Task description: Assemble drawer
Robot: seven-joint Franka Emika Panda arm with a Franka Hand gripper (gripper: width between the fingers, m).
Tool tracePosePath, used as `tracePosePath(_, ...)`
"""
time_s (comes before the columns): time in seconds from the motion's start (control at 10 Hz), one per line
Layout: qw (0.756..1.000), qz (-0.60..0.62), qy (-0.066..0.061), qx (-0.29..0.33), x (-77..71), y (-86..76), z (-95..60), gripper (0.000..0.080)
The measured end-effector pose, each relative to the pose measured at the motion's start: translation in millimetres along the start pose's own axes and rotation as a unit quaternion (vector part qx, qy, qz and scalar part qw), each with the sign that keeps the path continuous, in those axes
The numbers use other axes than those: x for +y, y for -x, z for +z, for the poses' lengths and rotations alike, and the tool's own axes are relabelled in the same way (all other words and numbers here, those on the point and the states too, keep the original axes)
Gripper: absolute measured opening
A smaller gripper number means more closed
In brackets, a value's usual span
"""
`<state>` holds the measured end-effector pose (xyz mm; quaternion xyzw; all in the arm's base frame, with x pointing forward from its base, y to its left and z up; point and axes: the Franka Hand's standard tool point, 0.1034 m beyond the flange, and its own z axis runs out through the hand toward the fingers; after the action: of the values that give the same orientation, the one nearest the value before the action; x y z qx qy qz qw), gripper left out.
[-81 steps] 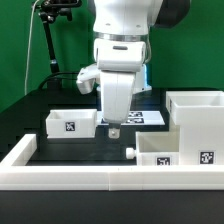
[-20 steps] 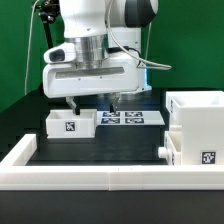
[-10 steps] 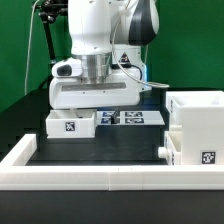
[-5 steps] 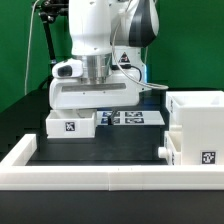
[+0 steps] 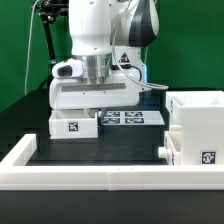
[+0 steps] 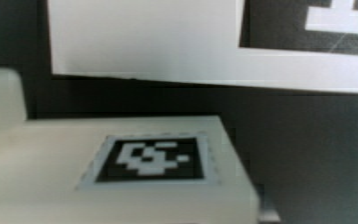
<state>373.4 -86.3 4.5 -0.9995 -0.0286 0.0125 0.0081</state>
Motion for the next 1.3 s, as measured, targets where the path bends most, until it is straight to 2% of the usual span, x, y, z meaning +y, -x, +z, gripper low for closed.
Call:
tracePosePath(0.6, 1.0, -0.001, 0.0, 0.0, -0.7, -1.0, -0.8, 0.0042)
tracePosePath(0.8, 0.998, -0.054, -0.01, -0.015, -11.9, -14.6, -23.1, 0.0042)
tracePosePath(0.9, 0.996, -0.084, -0.015, -0.019, -14.0, -23.0, -34.7, 0.0042)
tracePosePath(1.0, 0.995, -0.098, -0.018, -0.018, -13.4, -29.7, -40.1, 0.0042)
tracePosePath(1.3, 0.985, -0.168, -0.019, -0.019, -13.3, -27.2, -36.8, 0.0042)
